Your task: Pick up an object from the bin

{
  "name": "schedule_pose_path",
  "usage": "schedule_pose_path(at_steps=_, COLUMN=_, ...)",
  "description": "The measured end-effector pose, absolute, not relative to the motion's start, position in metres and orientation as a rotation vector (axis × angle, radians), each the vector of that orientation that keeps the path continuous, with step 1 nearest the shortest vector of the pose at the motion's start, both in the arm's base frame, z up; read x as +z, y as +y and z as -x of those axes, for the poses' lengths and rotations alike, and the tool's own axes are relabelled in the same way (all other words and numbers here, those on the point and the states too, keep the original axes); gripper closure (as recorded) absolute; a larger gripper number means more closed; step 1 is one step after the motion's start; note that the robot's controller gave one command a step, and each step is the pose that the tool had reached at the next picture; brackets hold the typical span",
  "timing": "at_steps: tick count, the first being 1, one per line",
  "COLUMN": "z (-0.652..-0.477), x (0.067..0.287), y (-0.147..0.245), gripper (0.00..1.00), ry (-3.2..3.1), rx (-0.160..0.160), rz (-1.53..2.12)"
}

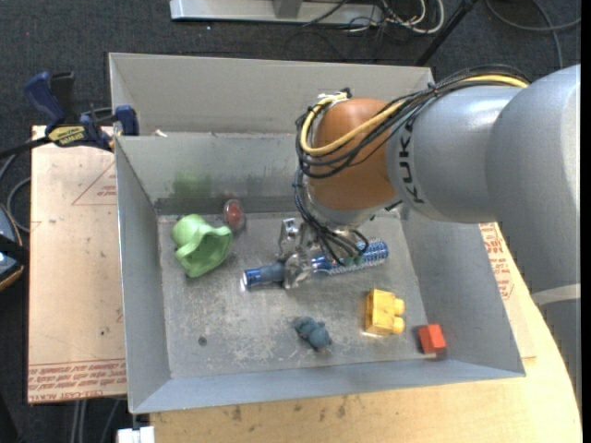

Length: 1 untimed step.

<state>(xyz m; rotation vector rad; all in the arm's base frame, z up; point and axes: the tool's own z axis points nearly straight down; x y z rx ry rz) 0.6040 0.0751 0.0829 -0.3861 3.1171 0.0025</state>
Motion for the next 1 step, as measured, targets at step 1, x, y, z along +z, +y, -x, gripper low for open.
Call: schedule_pose_path(at_steps=1, z=-0.6007, x=0.2033, y=0.0770, gripper=1.00, ry=3.111, rx=0.002, rz=0.366)
